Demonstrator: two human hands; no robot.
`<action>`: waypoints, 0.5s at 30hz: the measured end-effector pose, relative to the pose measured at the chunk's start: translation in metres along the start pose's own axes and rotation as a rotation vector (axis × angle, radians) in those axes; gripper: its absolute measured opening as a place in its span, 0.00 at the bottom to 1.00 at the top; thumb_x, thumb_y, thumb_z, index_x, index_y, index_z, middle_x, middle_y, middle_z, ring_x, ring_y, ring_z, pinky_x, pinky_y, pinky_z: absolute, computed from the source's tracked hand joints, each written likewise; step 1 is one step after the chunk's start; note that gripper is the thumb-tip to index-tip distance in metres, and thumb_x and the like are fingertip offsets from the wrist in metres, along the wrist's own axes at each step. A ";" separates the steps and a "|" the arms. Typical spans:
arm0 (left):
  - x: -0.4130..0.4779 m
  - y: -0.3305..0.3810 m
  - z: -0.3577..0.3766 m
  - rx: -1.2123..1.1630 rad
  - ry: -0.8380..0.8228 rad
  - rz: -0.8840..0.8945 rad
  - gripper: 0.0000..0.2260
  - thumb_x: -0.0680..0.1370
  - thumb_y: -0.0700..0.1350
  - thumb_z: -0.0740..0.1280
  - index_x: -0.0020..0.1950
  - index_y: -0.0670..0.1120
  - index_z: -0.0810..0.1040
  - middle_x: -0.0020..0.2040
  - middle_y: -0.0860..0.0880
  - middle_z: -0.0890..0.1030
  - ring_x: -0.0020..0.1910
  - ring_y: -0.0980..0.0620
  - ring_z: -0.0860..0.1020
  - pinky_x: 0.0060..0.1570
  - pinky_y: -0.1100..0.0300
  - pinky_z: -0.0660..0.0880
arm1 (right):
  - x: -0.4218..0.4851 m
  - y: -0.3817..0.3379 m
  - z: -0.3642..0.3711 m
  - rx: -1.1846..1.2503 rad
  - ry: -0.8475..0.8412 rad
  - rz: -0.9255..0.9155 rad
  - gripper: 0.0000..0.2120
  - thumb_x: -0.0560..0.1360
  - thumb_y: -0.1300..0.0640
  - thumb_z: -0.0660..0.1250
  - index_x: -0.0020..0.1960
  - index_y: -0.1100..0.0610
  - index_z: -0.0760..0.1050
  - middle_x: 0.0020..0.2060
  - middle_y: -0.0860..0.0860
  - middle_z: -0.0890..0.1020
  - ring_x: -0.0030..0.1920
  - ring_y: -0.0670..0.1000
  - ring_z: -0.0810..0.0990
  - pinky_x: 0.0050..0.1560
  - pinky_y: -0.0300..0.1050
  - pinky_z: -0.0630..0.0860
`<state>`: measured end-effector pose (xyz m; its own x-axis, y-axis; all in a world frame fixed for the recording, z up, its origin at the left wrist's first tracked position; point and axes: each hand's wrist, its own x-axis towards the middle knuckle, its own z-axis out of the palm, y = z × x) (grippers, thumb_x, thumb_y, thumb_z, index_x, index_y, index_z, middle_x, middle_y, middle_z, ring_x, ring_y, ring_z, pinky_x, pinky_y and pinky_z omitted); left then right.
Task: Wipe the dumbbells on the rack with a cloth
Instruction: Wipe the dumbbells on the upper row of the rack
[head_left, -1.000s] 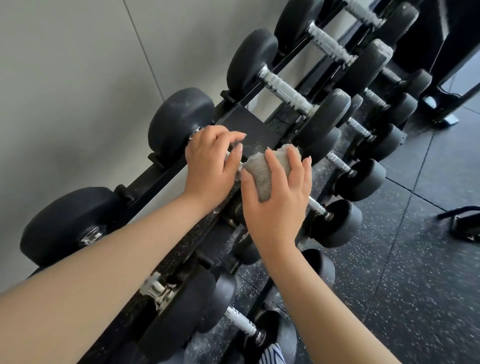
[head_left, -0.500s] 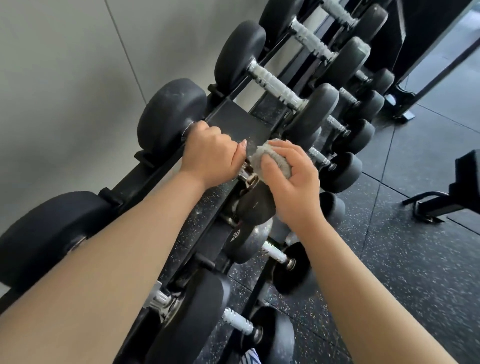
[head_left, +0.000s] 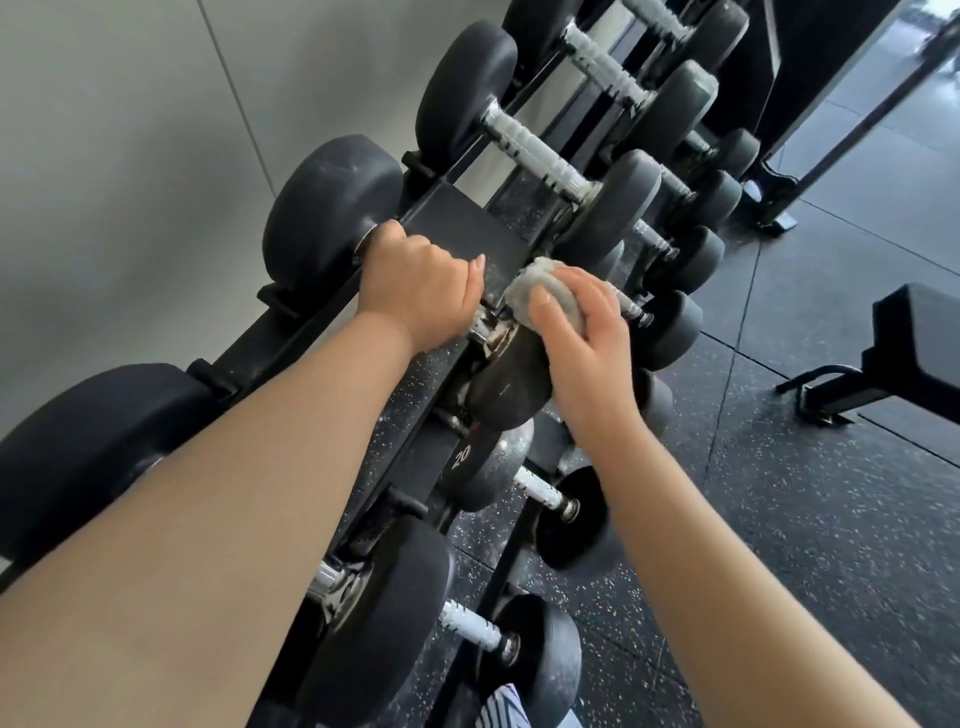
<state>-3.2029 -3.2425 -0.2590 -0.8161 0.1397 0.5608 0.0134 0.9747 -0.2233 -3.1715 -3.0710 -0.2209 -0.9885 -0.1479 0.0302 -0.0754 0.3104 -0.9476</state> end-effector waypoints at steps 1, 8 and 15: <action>0.000 0.000 0.000 0.000 0.002 -0.003 0.26 0.78 0.47 0.52 0.24 0.44 0.78 0.20 0.47 0.75 0.22 0.46 0.73 0.38 0.57 0.70 | -0.013 0.002 0.007 -0.064 0.058 -0.074 0.12 0.75 0.48 0.66 0.55 0.52 0.80 0.62 0.49 0.75 0.65 0.46 0.72 0.68 0.39 0.66; -0.012 0.007 -0.004 0.010 0.091 -0.063 0.24 0.82 0.48 0.54 0.31 0.43 0.79 0.28 0.46 0.79 0.32 0.44 0.74 0.45 0.52 0.65 | -0.002 0.006 0.007 -0.102 0.105 -0.212 0.09 0.76 0.53 0.67 0.52 0.54 0.82 0.56 0.47 0.78 0.59 0.43 0.75 0.63 0.40 0.71; -0.024 0.007 -0.012 -0.199 0.035 -0.106 0.22 0.82 0.54 0.54 0.38 0.43 0.78 0.38 0.44 0.78 0.42 0.40 0.74 0.57 0.49 0.59 | 0.038 -0.019 -0.014 0.071 -0.175 0.293 0.06 0.78 0.56 0.66 0.46 0.55 0.81 0.37 0.53 0.82 0.36 0.50 0.79 0.38 0.42 0.78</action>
<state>-3.1764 -3.2373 -0.2643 -0.7985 0.0376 0.6008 0.0455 0.9990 -0.0021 -3.2094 -3.0692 -0.1971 -0.9289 -0.2230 -0.2955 0.2237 0.2979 -0.9280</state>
